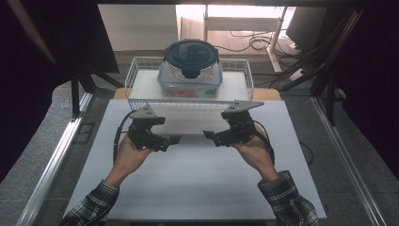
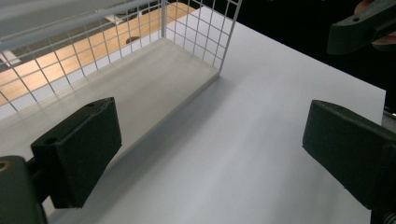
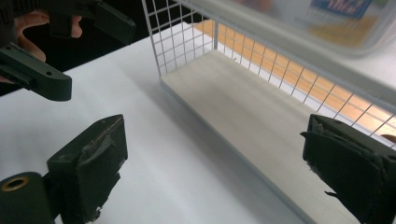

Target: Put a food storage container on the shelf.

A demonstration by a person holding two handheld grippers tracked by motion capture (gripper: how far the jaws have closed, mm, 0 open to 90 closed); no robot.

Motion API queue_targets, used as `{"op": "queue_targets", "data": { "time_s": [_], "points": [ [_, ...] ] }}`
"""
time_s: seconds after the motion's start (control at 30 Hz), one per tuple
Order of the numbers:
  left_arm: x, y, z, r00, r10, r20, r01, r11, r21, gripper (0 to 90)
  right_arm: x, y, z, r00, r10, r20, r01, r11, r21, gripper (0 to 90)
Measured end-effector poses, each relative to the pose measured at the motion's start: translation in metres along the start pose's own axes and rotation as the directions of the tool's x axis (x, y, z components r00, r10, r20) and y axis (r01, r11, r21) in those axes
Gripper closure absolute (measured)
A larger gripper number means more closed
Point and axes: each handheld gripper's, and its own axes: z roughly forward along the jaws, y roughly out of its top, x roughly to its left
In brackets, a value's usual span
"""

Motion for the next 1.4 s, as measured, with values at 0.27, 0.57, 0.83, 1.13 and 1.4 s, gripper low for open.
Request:
{"op": "queue_targets", "data": {
  "time_s": [0.27,0.57,0.83,1.13,1.4],
  "points": [
    [-0.003,-0.017,0.008,0.9999,-0.010,0.003,0.010,1.0000,0.001,3.3,0.007,-0.020,0.009,0.9994,-0.036,0.005,0.035,0.998,0.042,1.8],
    [-0.010,-0.044,0.018,0.9994,-0.031,0.017,0.031,0.9995,-0.004,3.2,0.010,-0.045,0.011,0.9998,-0.018,-0.001,0.018,0.999,0.034,0.3],
    [-0.017,-0.057,0.020,0.9998,-0.012,-0.014,0.013,0.9995,0.028,2.8,0.012,-0.060,0.008,0.9994,0.003,0.034,-0.004,1.000,0.023,0.0],
    [-0.024,-0.074,0.009,0.9994,-0.022,-0.025,0.023,0.9993,0.030,2.7,0.022,-0.079,0.000,0.9975,-0.010,0.070,0.008,1.000,0.028,0.0],
    [-0.028,-0.093,-0.002,0.9983,-0.035,-0.047,0.036,0.9992,0.020,3.1,0.025,-0.099,-0.011,0.9975,0.011,0.070,-0.013,1.000,0.028,0.0]
  ]
}}
